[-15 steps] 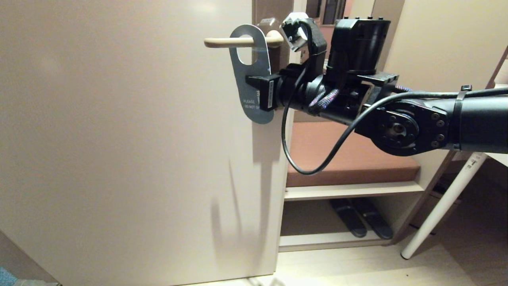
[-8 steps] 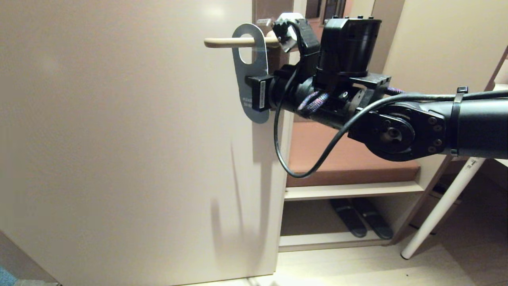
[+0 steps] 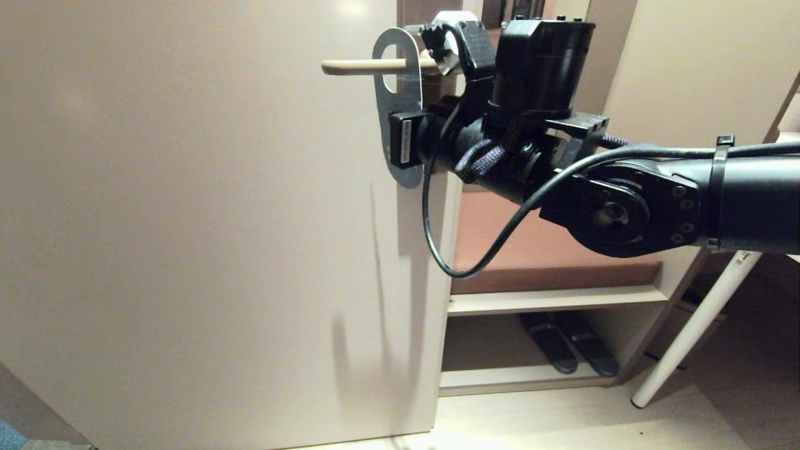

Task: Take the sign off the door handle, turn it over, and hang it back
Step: Take down the sign

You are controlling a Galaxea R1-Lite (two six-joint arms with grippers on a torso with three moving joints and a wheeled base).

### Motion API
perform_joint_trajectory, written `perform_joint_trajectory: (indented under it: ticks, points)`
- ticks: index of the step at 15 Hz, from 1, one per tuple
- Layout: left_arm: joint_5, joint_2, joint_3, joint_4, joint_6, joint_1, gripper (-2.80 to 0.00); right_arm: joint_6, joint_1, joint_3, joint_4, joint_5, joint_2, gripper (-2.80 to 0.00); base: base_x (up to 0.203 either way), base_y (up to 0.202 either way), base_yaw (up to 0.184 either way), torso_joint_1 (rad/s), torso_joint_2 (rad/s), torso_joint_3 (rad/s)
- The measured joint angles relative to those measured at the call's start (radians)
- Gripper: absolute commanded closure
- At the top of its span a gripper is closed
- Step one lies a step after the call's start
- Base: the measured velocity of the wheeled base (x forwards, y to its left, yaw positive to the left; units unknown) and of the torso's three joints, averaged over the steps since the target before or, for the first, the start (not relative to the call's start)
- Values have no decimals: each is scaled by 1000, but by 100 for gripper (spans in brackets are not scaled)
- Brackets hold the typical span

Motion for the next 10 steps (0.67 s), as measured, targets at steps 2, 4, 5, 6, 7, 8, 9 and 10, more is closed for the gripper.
perform_joint_trajectory:
  ticks: [2,4,5,6,7,8,9,10]
  points:
    - [0,0,0,0,0,0,0,0,7,-27,0,-28,16,0,0,0,0,0,0,0]
    - [0,0,0,0,0,0,0,0,18,-68,0,-77,41,0,0,0,0,0,0,0]
    - [0,0,0,0,0,0,0,0,25,-87,0,-93,54,0,0,0,0,0,0,0]
    - [0,0,0,0,0,0,0,0,30,-100,0,-101,64,0,0,0,0,0,0,0]
    - [0,0,0,0,0,0,0,0,34,-110,0,-112,74,0,0,0,0,0,0,0]
    - [0,0,0,0,0,0,0,0,39,-120,0,-129,83,0,0,0,0,0,0,0]
    - [0,0,0,0,0,0,0,1,45,-128,0,-144,91,0,0,0,0,0,0,0]
    - [0,0,0,0,1,0,0,0,50,-137,0,-160,99,0,0,0,0,0,0,0]
